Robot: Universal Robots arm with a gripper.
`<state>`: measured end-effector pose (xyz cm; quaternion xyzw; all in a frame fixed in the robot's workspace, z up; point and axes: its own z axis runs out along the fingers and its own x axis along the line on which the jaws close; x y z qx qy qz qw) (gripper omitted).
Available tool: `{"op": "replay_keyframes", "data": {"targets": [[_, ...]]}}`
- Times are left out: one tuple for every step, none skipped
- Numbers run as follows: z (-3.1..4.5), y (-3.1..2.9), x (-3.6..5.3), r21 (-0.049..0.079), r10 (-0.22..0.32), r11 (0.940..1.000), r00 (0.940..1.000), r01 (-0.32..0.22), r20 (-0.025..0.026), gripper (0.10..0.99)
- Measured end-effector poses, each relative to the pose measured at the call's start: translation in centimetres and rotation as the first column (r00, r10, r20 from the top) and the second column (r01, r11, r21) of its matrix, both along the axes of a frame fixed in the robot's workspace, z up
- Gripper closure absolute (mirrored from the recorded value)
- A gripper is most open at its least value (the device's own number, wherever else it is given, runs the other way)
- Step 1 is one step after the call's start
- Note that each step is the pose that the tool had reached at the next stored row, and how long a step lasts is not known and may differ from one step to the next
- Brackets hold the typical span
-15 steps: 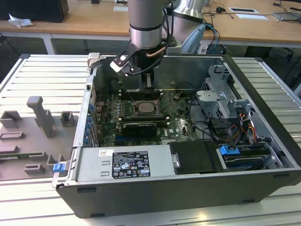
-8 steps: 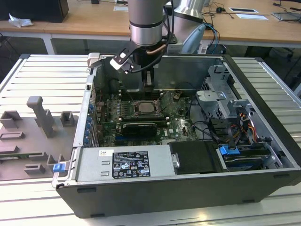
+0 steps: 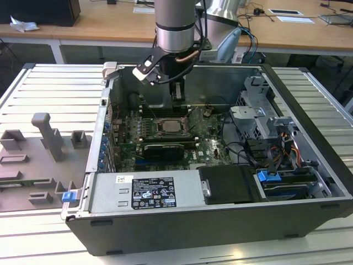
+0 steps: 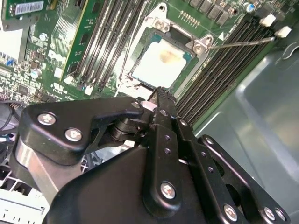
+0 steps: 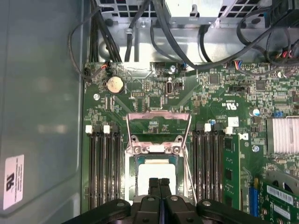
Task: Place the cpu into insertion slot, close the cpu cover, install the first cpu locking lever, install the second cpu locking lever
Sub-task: 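Close the cpu cover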
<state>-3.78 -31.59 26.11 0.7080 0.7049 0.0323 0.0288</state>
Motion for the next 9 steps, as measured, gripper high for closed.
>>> {"op": "replay_keyframes", "data": {"targets": [[0.02,0.0,0.14,0.0,0.0,1.0,1.0,0.0,0.0,0.98],[0.04,0.0,0.2,0.0,0.0,1.0,1.0,0.0,0.0,0.98],[0.06,0.0,0.28,0.0,0.0,1.0,1.0,0.0,0.0001,0.98],[0.09,0.0,0.42,0.0,0.0,1.0,1.0,0.0,0.0,0.98],[0.12,0.0,0.55,0.0,0.001,1.0,1.0,-0.001,0.0001,0.98],[0.15,0.0,0.71,0.0,0.001,1.0,1.0,-0.001,0.0,0.98],[0.16,0.0,0.75,0.0,0.001,1.0,1.0,-0.001,0.0,0.98],[0.2,0.0,0.78,0.0,0.001,1.0,1.0,-0.001,-0.0001,0.98],[0.28,0.0,0.8,0.0,0.001,1.0,1.0,-0.001,-0.0001,0.98]]}}
